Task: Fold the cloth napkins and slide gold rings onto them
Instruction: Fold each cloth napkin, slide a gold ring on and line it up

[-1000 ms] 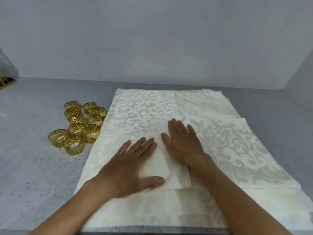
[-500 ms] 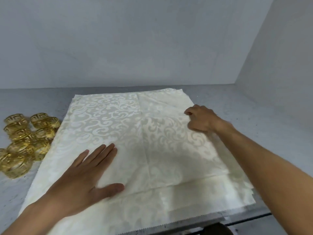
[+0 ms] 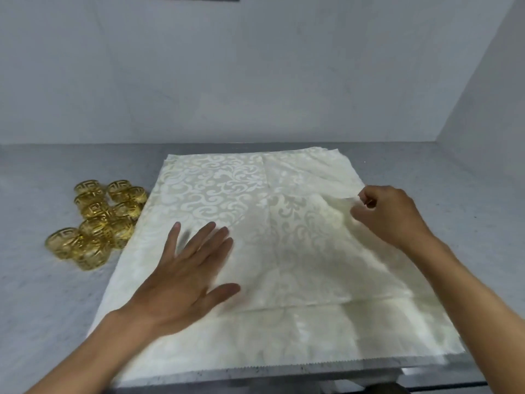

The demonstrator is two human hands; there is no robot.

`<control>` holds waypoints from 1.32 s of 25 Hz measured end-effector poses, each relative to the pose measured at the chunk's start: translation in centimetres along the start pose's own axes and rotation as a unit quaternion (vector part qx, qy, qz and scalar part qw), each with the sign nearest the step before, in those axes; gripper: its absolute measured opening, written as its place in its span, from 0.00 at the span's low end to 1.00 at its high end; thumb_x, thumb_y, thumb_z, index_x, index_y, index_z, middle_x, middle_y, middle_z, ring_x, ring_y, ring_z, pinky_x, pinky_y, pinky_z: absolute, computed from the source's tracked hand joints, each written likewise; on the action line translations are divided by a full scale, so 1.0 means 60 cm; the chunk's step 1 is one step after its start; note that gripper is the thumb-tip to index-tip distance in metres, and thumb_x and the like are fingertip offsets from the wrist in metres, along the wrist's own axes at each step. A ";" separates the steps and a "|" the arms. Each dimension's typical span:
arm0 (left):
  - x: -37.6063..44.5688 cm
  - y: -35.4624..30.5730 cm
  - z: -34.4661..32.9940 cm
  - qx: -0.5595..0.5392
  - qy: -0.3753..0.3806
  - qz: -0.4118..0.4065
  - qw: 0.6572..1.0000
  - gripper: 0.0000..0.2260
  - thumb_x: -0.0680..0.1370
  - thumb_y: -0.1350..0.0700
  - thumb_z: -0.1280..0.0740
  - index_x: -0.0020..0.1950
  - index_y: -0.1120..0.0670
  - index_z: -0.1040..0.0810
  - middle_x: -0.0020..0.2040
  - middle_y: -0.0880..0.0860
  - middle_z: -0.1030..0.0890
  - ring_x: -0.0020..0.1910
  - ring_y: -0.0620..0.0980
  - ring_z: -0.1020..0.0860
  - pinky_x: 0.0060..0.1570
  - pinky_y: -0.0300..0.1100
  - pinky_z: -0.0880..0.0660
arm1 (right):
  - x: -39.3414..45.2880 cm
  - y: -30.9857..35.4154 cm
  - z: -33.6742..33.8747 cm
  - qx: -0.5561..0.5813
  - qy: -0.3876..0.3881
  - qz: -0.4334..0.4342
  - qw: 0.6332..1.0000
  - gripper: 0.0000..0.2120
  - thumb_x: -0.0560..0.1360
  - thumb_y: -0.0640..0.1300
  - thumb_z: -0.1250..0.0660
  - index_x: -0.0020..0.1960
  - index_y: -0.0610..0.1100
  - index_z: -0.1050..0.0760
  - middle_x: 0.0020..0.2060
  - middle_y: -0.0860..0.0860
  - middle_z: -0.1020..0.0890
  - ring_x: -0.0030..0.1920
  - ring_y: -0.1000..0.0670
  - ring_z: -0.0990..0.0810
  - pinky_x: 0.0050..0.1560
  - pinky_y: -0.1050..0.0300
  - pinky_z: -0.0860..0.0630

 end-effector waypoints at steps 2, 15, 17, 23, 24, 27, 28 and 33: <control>-0.001 -0.039 0.033 -0.027 -0.089 0.003 0.996 0.23 0.80 0.39 0.46 0.67 0.50 0.24 0.68 0.47 0.24 0.68 0.48 0.31 0.65 0.49 0.35 | -0.096 0.086 0.000 -0.020 -0.054 0.092 0.994 0.07 0.73 0.43 0.30 0.39 0.49 0.27 0.38 0.54 0.21 0.39 0.48 0.25 0.48 0.48 0.27; 0.007 -0.154 0.029 -0.179 -0.113 -0.011 0.977 0.16 0.79 0.50 0.38 0.66 0.49 0.26 0.62 0.44 0.26 0.56 0.44 0.27 0.57 0.40 0.29 | -0.249 0.162 -0.089 -0.005 -0.017 0.176 0.984 0.10 0.69 0.38 0.26 0.39 0.50 0.26 0.35 0.58 0.24 0.33 0.56 0.34 0.36 0.70 0.43; 0.006 -0.151 0.020 -0.173 -0.099 -0.014 0.980 0.14 0.78 0.50 0.38 0.63 0.50 0.24 0.62 0.43 0.27 0.56 0.44 0.28 0.57 0.40 0.28 | -0.249 0.158 -0.097 -0.001 -0.002 0.173 0.985 0.06 0.69 0.42 0.31 0.41 0.51 0.26 0.37 0.59 0.24 0.35 0.57 0.33 0.38 0.67 0.39; 0.009 -0.157 0.020 -0.113 -0.075 -0.050 0.989 0.18 0.75 0.44 0.44 0.57 0.47 0.20 0.47 0.43 0.20 0.46 0.46 0.25 0.41 0.37 0.31 | -0.222 0.161 -0.104 0.041 0.218 0.140 0.965 0.21 0.75 0.54 0.43 0.65 0.51 0.26 0.64 0.59 0.26 0.63 0.56 0.29 0.64 0.58 0.33; 0.012 -0.163 0.017 -0.087 -0.076 -0.057 0.992 0.16 0.76 0.44 0.43 0.56 0.46 0.19 0.45 0.43 0.20 0.44 0.46 0.25 0.38 0.37 0.30 | -0.190 0.172 -0.097 0.055 0.196 0.136 0.970 0.19 0.79 0.51 0.43 0.68 0.49 0.28 0.67 0.55 0.27 0.68 0.53 0.30 0.68 0.56 0.34; 0.011 -0.176 -0.002 -0.025 -0.071 -0.088 0.993 0.13 0.77 0.50 0.41 0.46 0.47 0.17 0.42 0.46 0.20 0.37 0.48 0.25 0.33 0.41 0.24 | -0.081 0.219 -0.130 -0.024 0.150 0.137 0.979 0.26 0.84 0.53 0.51 0.79 0.43 0.44 0.80 0.49 0.47 0.79 0.47 0.49 0.77 0.51 0.49; 0.010 -0.180 -0.005 -0.012 -0.070 -0.098 0.993 0.11 0.76 0.53 0.40 0.45 0.48 0.17 0.41 0.47 0.21 0.36 0.49 0.26 0.33 0.42 0.24 | -0.054 0.217 -0.162 -0.056 0.161 0.117 0.978 0.29 0.84 0.56 0.54 0.80 0.44 0.51 0.80 0.49 0.53 0.79 0.47 0.55 0.78 0.49 0.54; 0.009 -0.187 -0.001 0.022 -0.080 -0.129 0.988 0.10 0.63 0.62 0.27 0.42 0.53 0.18 0.38 0.50 0.22 0.33 0.50 0.26 0.26 0.41 0.27 | -0.040 0.137 -0.229 -0.115 0.188 0.069 0.973 0.31 0.83 0.60 0.60 0.80 0.45 0.58 0.80 0.50 0.58 0.79 0.49 0.61 0.77 0.47 0.61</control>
Point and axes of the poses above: each hand's wrist, its own x-axis towards the middle knuckle, its own z-axis out of the back of the hand, y = z × x, the point moved 9 cm from there along x, towards the middle knuckle
